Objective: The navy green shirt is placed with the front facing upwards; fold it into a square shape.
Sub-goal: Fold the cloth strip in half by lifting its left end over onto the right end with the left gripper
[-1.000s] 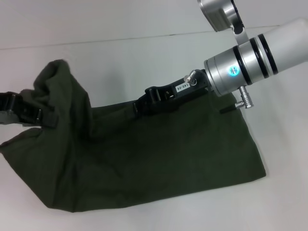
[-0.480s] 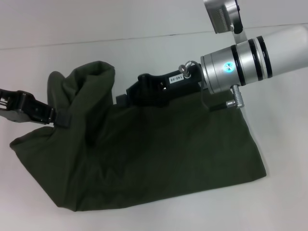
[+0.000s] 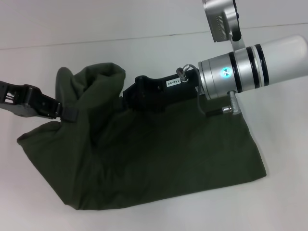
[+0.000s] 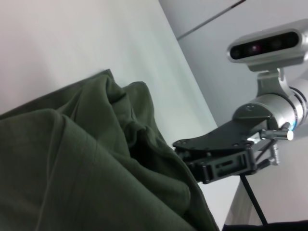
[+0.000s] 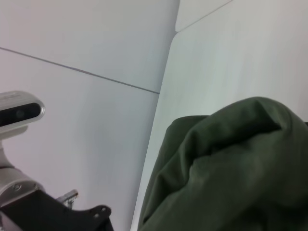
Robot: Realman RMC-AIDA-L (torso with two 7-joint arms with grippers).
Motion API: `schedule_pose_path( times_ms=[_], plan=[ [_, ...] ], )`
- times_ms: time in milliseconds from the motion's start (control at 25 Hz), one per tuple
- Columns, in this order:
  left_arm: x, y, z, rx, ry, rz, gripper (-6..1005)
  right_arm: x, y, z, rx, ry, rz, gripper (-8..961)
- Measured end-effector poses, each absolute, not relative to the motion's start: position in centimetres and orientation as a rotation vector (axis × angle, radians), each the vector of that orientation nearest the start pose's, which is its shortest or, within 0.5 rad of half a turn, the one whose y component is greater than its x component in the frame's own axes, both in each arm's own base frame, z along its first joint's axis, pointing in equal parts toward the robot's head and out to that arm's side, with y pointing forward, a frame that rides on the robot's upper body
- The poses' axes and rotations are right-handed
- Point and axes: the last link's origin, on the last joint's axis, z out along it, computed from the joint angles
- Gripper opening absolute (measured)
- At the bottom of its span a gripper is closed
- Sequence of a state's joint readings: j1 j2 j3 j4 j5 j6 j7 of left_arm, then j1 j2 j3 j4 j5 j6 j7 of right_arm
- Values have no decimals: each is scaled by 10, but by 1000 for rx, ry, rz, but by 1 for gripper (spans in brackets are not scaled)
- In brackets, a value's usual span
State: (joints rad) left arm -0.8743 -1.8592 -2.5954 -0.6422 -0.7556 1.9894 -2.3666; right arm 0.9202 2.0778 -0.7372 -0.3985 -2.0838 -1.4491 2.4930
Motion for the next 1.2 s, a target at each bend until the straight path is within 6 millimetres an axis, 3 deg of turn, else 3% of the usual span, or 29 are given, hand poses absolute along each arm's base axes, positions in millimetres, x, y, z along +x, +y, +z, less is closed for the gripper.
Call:
schedule_pose_path(
  times_ms=[680, 920, 1200],
  plan=[
    [-173, 358, 64, -3017, -1645, -273, 72, 163, 397, -50, -2409, 2059, 655, 3],
    [-170, 367, 56, -2952, -1673, -249, 74, 163, 398, -49, -2403, 2063, 674, 3],
    [-178, 373, 64, -2850, -1730, -287, 77, 162, 394, -52, -2417, 2072, 670, 3]
  ],
)
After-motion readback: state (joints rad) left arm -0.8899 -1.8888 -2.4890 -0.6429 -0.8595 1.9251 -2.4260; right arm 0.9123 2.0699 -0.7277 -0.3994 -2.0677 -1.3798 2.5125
